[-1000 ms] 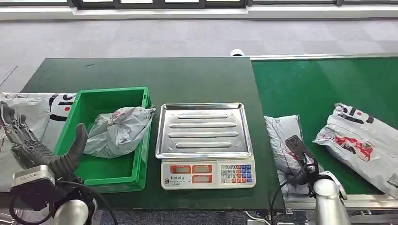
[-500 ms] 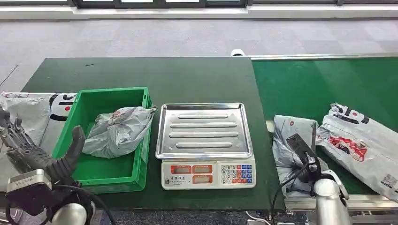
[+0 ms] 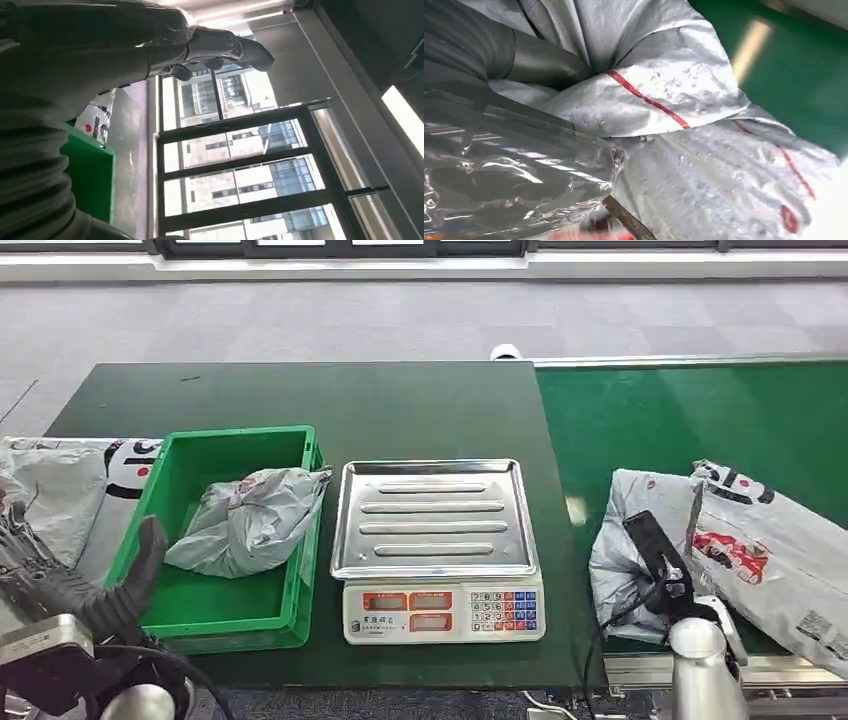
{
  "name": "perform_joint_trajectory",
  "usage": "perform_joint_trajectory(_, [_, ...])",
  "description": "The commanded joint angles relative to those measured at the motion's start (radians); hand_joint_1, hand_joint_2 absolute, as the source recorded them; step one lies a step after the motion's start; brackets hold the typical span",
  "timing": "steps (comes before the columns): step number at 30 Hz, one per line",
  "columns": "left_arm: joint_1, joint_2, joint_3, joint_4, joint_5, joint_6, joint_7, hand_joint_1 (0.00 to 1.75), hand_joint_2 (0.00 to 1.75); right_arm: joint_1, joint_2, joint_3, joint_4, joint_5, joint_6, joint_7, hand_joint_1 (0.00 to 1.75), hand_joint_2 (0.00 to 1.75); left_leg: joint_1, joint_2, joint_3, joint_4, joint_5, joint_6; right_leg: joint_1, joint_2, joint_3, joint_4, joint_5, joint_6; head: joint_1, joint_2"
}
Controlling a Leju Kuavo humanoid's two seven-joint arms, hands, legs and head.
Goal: Moved the parcel from conveyor to table for the left to box.
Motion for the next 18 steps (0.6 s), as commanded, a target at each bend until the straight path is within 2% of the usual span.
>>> perform_joint_trajectory(1, [0.050,-0.025,0.055,-0.033,0.005,0.010,-0.015,0.00,1.75,0.064,0.113,0.071,-0.453,0.017,-0.295,-0.106,1.75,1.75,0.000,0.005,0.000,-0.001,-0.001,-0.001,0.000,0.002,-0.002,0.001,-0.001,-0.001,0.000,0.000])
perform_joint_trajectory(4, [0.039,-0.029,0.043,-0.023,0.002,0.009,-0.017,0.00,1.75,0.114,0.134,0.088,-0.564,0.030,-0.398,-0.165,1.75,1.75,0.000,-0.001,0.000,-0.001,0.000,-0.001,0.000,-0.001,-0.001,0.001,-0.002,0.000,0.000,0.000])
perform_joint_trajectory(5, [0.035,-0.032,0.040,-0.021,0.000,0.008,-0.016,0.00,1.75,0.129,0.135,0.105,-0.595,0.041,-0.474,-0.218,1.75,1.75,0.000,0.001,0.003,-0.003,-0.001,-0.002,0.001,-0.002,0.001,-0.002,-0.002,-0.001,0.000,0.000])
perform_joint_trajectory(6, [0.034,-0.034,0.037,-0.021,-0.003,0.009,-0.015,0.00,1.75,0.140,0.138,0.128,-0.626,0.044,-0.481,-0.220,1.75,1.75,0.000,0.001,0.002,-0.002,-0.001,-0.002,0.001,-0.001,0.001,-0.001,-0.002,-0.001,0.000,0.000])
perform_joint_trajectory(9, [0.037,-0.031,0.031,-0.028,-0.007,0.011,-0.013,0.00,1.75,0.120,0.138,0.179,-0.625,0.120,-0.481,-0.197,1.75,1.75,0.000,0.001,0.000,-0.001,-0.001,-0.001,0.000,0.000,-0.001,0.000,-0.001,-0.001,0.000,0.000])
perform_joint_trajectory(13, [0.047,-0.020,0.023,-0.025,-0.004,0.015,-0.013,0.00,1.75,0.111,0.124,0.198,-0.605,0.127,-0.507,-0.198,1.75,1.75,0.000,0.006,0.002,-0.003,0.000,-0.001,0.001,0.004,0.000,-0.002,0.000,-0.001,0.000,0.000])
perform_joint_trajectory(14, [0.048,-0.018,0.021,-0.021,-0.001,0.017,-0.015,0.00,1.75,0.114,0.121,0.200,-0.607,0.120,-0.515,-0.202,1.75,1.75,0.000,0.004,-0.006,-0.001,-0.001,0.000,0.000,0.003,0.000,0.000,-0.001,-0.001,0.000,0.000])
perform_joint_trajectory(15, [0.049,-0.017,0.019,-0.017,0.003,0.019,-0.018,0.00,1.75,0.115,0.117,0.207,-0.603,0.114,-0.517,-0.208,1.75,1.75,0.001,0.006,-0.005,-0.002,-0.002,-0.001,0.001,0.004,0.001,-0.002,0.000,-0.001,0.000,0.000])
perform_joint_trajectory(17, [0.042,-0.018,0.014,-0.006,0.011,0.019,-0.024,0.00,1.75,0.103,0.107,0.258,-0.579,0.088,-0.460,-0.232,1.75,1.75,0.000,0.004,-0.005,-0.003,-0.001,0.000,0.000,0.001,0.001,-0.002,-0.001,-0.001,0.000,0.000])
perform_joint_trajectory(18, [0.034,-0.016,0.008,0.002,0.014,0.014,-0.026,0.00,1.75,0.091,0.099,0.298,-0.555,0.100,-0.422,-0.237,1.75,1.75,0.000,0.004,0.000,-0.002,-0.002,0.000,0.001,0.001,0.000,-0.002,-0.001,-0.001,0.000,0.000])
